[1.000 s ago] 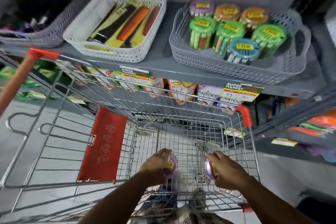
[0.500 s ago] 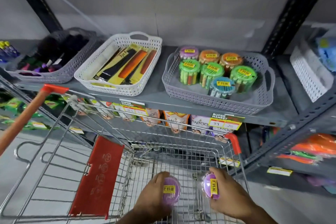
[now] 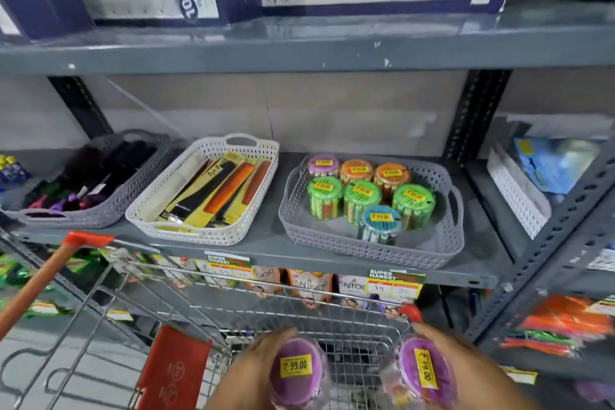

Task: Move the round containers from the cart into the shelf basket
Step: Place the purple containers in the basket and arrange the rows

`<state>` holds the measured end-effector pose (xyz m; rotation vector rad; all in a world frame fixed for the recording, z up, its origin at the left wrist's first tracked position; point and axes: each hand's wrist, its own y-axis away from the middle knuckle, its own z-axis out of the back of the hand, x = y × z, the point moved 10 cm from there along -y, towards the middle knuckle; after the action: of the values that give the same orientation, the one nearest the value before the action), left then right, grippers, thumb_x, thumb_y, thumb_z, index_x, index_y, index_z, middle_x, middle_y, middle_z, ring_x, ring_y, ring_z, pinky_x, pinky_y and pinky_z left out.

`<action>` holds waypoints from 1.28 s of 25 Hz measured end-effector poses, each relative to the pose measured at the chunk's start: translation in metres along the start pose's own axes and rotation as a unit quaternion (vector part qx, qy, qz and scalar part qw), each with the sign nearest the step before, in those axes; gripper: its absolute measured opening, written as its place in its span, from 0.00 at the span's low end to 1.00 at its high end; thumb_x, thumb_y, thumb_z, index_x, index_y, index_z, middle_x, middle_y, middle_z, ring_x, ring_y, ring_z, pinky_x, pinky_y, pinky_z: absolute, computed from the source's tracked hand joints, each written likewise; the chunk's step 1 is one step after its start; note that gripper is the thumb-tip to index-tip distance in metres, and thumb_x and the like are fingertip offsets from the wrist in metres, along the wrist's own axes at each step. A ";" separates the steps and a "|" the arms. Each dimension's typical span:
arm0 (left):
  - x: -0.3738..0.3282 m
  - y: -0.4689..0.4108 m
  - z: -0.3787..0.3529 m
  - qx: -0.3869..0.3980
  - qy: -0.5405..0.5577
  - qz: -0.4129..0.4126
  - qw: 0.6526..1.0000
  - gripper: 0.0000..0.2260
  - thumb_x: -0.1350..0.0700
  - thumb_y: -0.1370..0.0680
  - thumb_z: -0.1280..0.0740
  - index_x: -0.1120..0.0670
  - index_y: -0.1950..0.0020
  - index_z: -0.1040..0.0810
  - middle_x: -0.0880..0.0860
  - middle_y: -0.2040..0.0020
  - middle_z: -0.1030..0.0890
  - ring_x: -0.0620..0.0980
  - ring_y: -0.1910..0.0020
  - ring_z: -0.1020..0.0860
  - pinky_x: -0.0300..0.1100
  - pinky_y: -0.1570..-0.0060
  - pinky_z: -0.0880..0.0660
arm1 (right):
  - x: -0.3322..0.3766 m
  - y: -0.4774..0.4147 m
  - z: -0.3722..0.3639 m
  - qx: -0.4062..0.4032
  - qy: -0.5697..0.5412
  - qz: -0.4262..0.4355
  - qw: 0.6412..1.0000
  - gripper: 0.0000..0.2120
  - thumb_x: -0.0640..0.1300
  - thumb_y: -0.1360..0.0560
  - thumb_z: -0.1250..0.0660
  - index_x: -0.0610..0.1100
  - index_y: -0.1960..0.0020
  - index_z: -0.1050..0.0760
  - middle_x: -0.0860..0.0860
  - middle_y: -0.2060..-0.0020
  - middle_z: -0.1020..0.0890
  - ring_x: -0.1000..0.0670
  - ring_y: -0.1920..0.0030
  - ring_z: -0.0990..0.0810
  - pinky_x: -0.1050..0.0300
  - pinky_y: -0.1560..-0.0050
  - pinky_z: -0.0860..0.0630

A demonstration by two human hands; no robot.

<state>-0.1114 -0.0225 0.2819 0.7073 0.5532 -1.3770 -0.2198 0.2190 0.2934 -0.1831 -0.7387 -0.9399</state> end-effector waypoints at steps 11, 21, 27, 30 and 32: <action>-0.124 -0.066 0.125 -0.041 0.066 -0.059 0.995 0.33 0.64 0.39 0.21 0.35 0.43 0.24 0.38 0.49 0.17 0.34 0.48 0.20 0.30 0.55 0.22 | 0.097 -0.030 0.167 -0.083 0.086 0.084 0.989 0.45 0.59 0.46 0.27 0.64 0.32 0.41 0.70 0.38 0.33 0.70 0.41 0.31 0.72 0.40 0.35; -0.115 -0.186 0.125 -0.065 -0.031 -0.018 0.997 0.37 0.54 0.42 0.18 0.42 0.37 0.29 0.41 0.50 0.18 0.42 0.51 0.19 0.44 0.45 0.21 | 0.066 -0.118 0.203 -0.073 0.191 0.002 0.979 0.49 0.50 0.39 0.23 0.52 0.24 0.46 0.52 0.27 0.35 0.51 0.31 0.35 0.59 0.34 0.36; -0.070 -0.219 0.096 -0.008 -0.102 0.032 0.994 0.42 0.45 0.49 0.23 0.45 0.35 0.29 0.43 0.46 0.19 0.47 0.47 0.19 0.48 0.44 0.20 | 0.026 -0.139 0.169 -0.035 0.165 -0.040 0.985 0.49 0.49 0.38 0.24 0.50 0.24 0.46 0.52 0.27 0.37 0.51 0.31 0.34 0.62 0.36 0.35; -0.062 -0.226 0.089 0.019 -0.117 0.051 0.992 0.47 0.51 0.45 0.21 0.49 0.27 0.35 0.48 0.40 0.20 0.50 0.45 0.20 0.46 0.46 0.19 | 0.023 -0.145 0.165 -0.009 0.163 -0.047 0.985 0.49 0.49 0.38 0.23 0.50 0.24 0.45 0.53 0.28 0.36 0.53 0.33 0.33 0.61 0.36 0.34; -0.061 -0.229 0.085 0.031 -0.110 0.067 0.991 0.48 0.56 0.41 0.21 0.49 0.24 0.39 0.51 0.34 0.24 0.52 0.41 0.22 0.44 0.47 0.20 | 0.022 -0.146 0.164 0.013 0.165 -0.051 0.985 0.48 0.49 0.38 0.23 0.50 0.24 0.45 0.52 0.29 0.36 0.53 0.34 0.33 0.59 0.35 0.33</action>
<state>-0.3500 -0.0548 0.3546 0.6212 0.2847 -1.3304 -0.4081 0.1905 0.4058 0.0353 -0.4555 -1.0277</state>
